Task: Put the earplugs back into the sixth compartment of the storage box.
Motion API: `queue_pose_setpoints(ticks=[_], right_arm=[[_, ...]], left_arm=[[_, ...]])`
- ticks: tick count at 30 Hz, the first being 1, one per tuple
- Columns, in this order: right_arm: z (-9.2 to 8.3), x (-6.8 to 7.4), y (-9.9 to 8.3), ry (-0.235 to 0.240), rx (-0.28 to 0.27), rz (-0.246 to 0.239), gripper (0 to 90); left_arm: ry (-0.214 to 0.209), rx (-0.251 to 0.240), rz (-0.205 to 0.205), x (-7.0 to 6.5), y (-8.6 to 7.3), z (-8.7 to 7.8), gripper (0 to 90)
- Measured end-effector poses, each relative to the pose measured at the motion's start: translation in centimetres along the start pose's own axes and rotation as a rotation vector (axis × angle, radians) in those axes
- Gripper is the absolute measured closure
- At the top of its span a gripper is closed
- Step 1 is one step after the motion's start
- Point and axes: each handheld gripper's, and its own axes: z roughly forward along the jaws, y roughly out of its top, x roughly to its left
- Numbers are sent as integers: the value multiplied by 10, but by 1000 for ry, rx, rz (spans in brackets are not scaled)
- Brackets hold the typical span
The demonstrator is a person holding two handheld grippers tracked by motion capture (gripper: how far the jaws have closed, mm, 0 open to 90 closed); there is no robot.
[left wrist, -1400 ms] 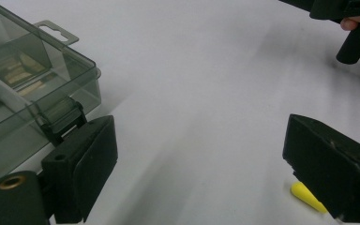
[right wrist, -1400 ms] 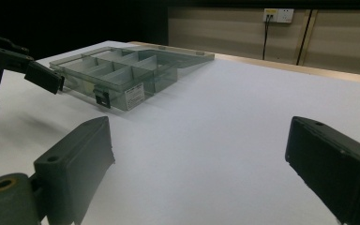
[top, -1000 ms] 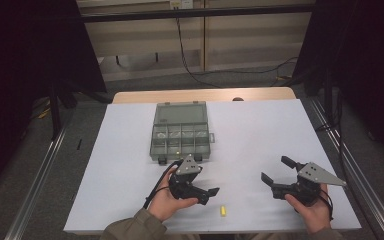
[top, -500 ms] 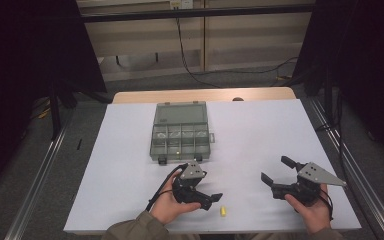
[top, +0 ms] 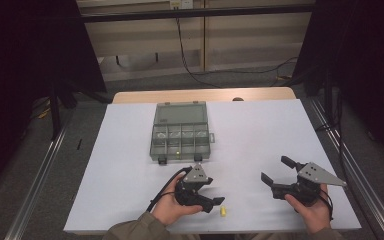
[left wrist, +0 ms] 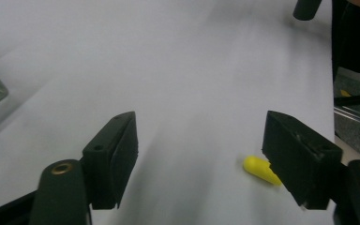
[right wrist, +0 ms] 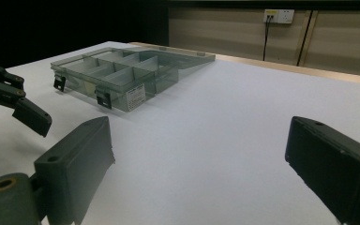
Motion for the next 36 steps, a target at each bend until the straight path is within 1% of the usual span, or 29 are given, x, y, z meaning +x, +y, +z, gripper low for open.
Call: queue_pose_setpoints(ticks=[2,4,5,7,9,10,11,15,19,21,22,23,25,26,27,28,29,30,31,32,34,35,36], right_arm=[[0,0,0,0,0,1,72],[0,1,0,1,1,0,72],[1,1,0,2,2,0,72],[1,1,0,1,2,0,72],[1,1,0,1,4,1,72],[1,1,0,1,3,1,72],[1,1,0,1,3,1,72],[1,0,-1,2,4,0,72],[1,0,0,1,1,0,72],[1,0,0,2,3,1,72],[1,0,-1,2,4,2,72],[1,0,-1,2,5,1,72],[1,1,-1,2,4,2,72],[1,1,-1,3,5,1,72],[1,1,-1,2,5,2,72],[1,1,-1,1,6,2,72],[1,1,-1,-1,7,3,72],[1,1,-1,0,8,0,72],[1,0,-1,0,7,0,72],[1,0,-1,-1,6,0,72],[1,0,-1,-1,6,0,72],[1,0,-1,-1,7,1,72],[1,0,-1,0,7,1,72]], left_arm=[[-9,11,8,-1,0,1,297],[-15,15,4,-3,-1,3,322],[-21,28,11,-3,-1,3,333],[-33,34,7,-5,-2,5,363],[-42,46,13,-7,-3,7,380],[-43,50,18,-7,-3,7,386],[-41,49,13,-8,-3,8,383],[-60,57,16,-11,-4,11,402],[-71,74,30,-13,-5,13,423],[-75,85,41,-15,-6,14,451],[-79,86,40,-15,-6,14,460],[-83,84,37,-16,-6,14,483],[-92,87,54,-17,-6,14,534],[-97,92,49,-18,-6,15,554],[-103,84,33,-19,-8,16,572],[-110,88,38,-19,-9,16,598],[-126,91,40,-20,-10,17,634],[-132,92,34,-21,-11,17,670],[-143,88,20,-23,-11,18,708],[-156,100,19,-23,-11,18,750],[-160,103,-1,-23,-11,17,791],[-161,103,-4,-23,-11,17,806],[-156,102,4,-24,-11,17,814]])
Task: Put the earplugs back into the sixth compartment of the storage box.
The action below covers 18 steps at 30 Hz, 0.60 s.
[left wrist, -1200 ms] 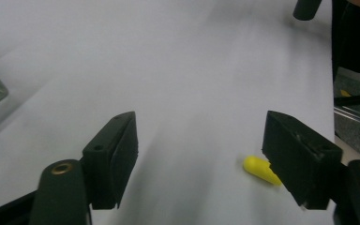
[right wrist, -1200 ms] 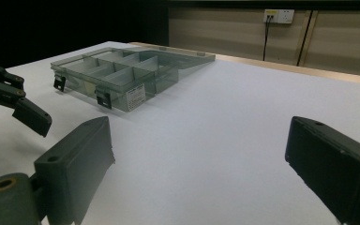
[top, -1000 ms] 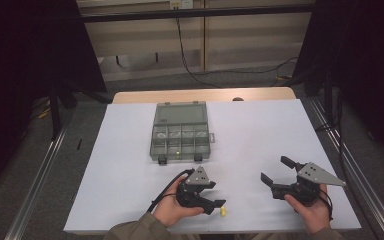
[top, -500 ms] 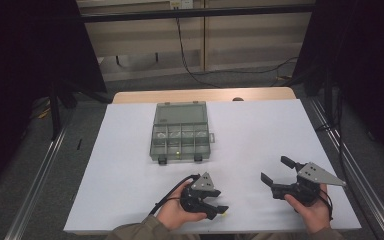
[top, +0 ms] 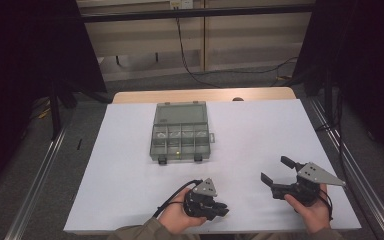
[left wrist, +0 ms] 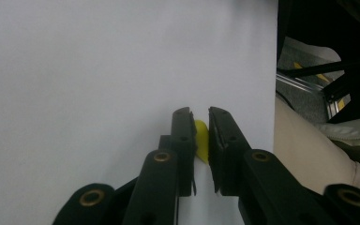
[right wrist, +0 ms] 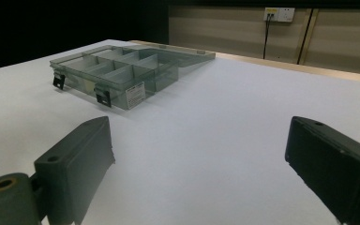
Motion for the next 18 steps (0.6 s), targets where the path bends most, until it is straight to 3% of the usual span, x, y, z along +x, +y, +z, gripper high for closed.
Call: queue_pose_setpoints(ticks=[6,18], right_arm=[[0,1,1,2,-2,-1,72],[1,1,0,5,-3,-3,72]], left_arm=[[31,-6,-7,3,2,-5,829],[82,-76,-52,20,10,-28,830]])
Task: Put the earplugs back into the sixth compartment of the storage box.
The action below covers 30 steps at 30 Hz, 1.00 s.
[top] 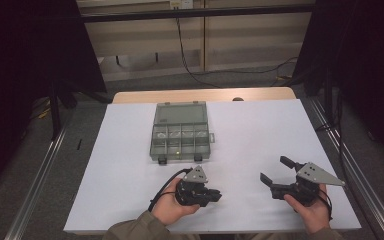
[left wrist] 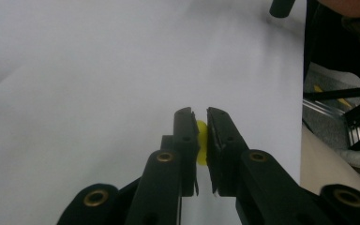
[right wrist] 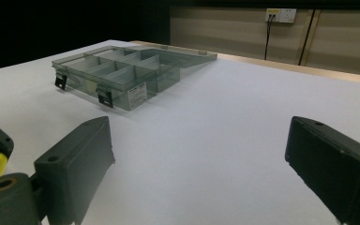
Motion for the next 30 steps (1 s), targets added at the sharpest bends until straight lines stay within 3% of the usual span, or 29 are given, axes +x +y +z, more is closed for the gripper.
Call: queue_pose_setpoints(ticks=[9,30], right_arm=[[0,0,0,0,0,0,72],[0,1,0,2,-4,-2,72]], left_arm=[[23,0,-14,8,3,-7,829],[91,-66,-58,29,10,-28,827]])
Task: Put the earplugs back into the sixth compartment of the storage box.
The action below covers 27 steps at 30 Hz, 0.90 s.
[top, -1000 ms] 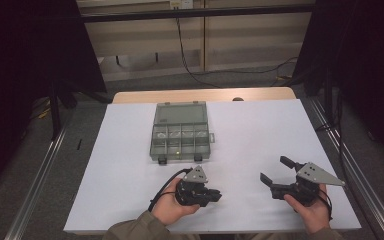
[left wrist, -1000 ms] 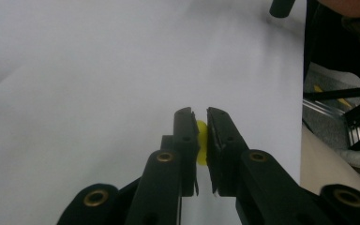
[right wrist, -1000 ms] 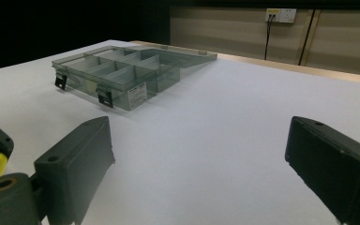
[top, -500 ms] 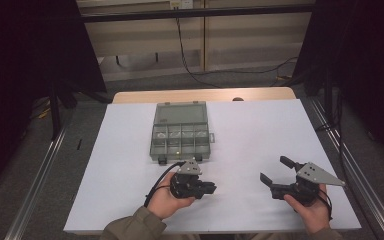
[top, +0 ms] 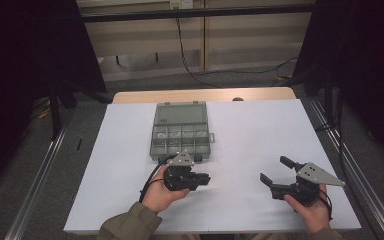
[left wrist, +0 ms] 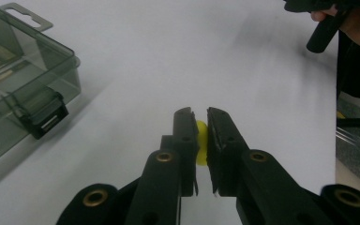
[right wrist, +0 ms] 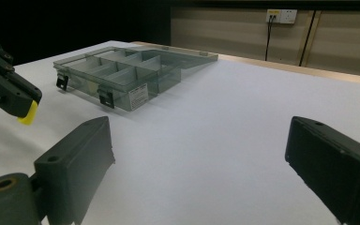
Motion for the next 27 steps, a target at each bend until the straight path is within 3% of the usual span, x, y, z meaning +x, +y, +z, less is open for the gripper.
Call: queue_pose_setpoints(ticks=[12,27], right_arm=[[1,0,0,-1,4,-1,71],[1,0,0,0,5,-2,71]], left_arm=[[30,-25,-38,13,3,-8,824],[86,-70,-53,25,11,-21,824]])
